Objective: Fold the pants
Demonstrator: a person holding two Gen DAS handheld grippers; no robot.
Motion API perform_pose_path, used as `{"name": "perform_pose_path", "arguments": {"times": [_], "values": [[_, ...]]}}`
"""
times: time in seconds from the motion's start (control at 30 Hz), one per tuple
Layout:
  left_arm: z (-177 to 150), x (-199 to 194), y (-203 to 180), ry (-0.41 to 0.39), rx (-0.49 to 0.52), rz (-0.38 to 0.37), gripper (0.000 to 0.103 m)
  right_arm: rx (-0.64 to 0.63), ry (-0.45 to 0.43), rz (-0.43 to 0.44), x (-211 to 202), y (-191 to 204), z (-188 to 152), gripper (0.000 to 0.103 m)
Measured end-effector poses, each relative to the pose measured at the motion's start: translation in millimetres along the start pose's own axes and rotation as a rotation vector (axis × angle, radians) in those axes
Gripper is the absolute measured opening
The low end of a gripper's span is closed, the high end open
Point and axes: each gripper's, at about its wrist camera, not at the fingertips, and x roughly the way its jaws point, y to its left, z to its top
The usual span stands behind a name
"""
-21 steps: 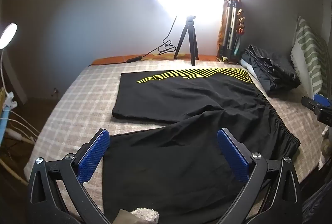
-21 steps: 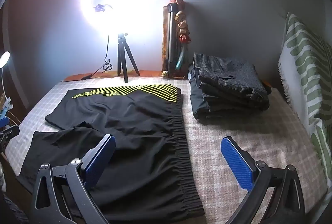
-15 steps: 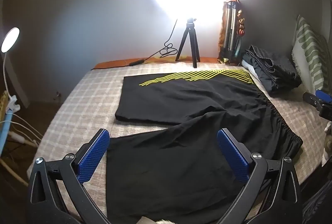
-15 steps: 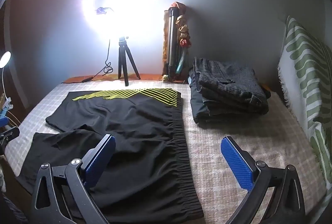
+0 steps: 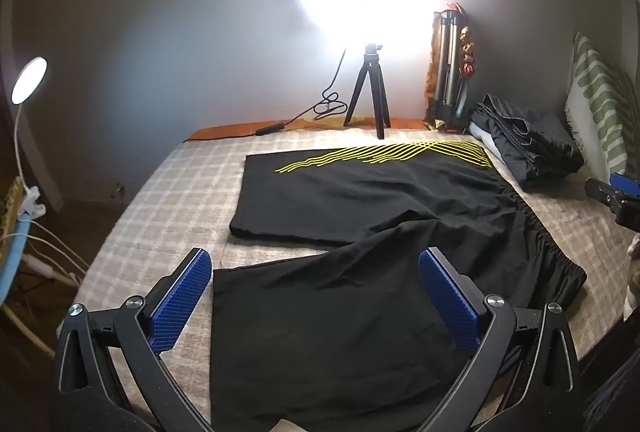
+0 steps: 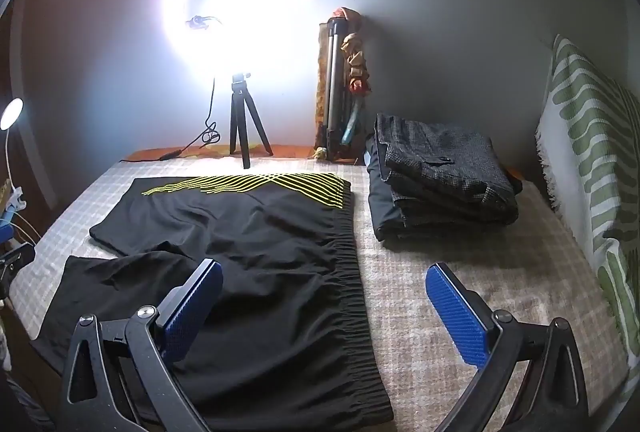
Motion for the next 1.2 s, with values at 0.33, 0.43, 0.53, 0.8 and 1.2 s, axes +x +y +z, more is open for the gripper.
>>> {"name": "perform_pose_path", "arguments": {"times": [0.33, 0.43, 0.53, 0.8, 1.2], "values": [[-2.1, -0.7, -0.3, -0.003, 0.002, -0.005, 0.103, 0.000, 0.004, 0.005, 1.0, 0.4, -0.7, 0.103], [-1.7, -0.5, -0.4, -0.004, 0.004, -0.003, 0.103, 0.001, 0.004, 0.006, 1.1, 0.1, -0.7, 0.103], [-1.4, -0.2, -0.7, -0.003, 0.005, -0.002, 0.103, 0.000, 0.005, 0.008, 0.8, 0.5, -0.9, 0.103], [-1.9, -0.1, -2.1, -0.008, 0.009, -0.001, 0.103, 0.000, 0.006, 0.008, 0.9, 0.8, -1.4, 0.103], [-3.2, -1.3, -2.7, -0.012, 0.012, 0.001, 0.103, 0.000, 0.009, 0.012, 1.0, 2.4, -2.0, 0.103]]}}
